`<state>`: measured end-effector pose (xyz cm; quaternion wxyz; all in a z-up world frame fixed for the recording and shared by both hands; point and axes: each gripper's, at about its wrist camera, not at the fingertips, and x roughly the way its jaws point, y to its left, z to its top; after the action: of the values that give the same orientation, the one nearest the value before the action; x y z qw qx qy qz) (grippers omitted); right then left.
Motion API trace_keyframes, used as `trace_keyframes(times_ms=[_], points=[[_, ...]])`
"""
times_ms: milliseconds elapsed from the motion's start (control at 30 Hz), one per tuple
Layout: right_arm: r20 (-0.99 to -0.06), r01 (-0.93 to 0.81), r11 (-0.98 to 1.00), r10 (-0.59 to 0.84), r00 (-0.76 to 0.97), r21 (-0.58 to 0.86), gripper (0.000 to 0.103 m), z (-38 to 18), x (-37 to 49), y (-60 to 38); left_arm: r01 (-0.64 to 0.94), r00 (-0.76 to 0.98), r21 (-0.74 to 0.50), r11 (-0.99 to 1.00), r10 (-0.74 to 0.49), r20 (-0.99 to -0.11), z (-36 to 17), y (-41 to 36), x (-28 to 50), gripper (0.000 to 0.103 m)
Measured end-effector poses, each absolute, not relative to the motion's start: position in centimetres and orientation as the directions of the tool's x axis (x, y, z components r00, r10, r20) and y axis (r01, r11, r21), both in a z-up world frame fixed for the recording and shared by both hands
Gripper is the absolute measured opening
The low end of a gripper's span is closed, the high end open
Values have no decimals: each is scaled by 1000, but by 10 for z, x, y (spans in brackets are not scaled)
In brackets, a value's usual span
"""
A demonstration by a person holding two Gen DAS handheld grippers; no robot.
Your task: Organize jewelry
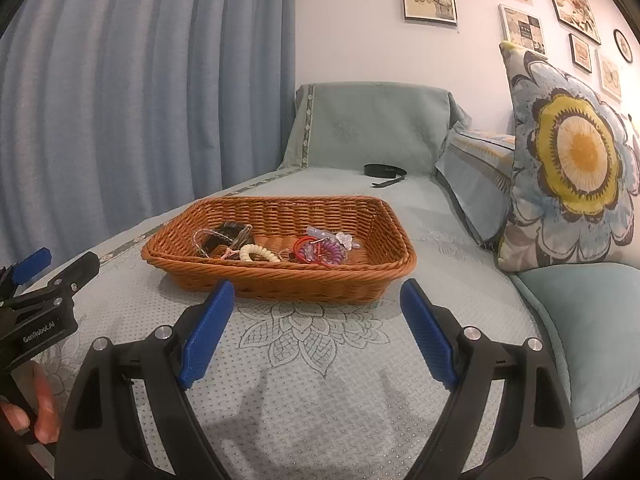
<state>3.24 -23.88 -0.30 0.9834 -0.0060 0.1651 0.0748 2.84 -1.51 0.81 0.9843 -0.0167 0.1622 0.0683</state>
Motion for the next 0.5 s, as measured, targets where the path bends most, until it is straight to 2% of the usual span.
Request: trace_keyframes(times_ms=[500], points=[[-326,-149,989,146,934,14,81,-3,32,-241,-143,936,-11,990,131,-327,7,-16,28,95]])
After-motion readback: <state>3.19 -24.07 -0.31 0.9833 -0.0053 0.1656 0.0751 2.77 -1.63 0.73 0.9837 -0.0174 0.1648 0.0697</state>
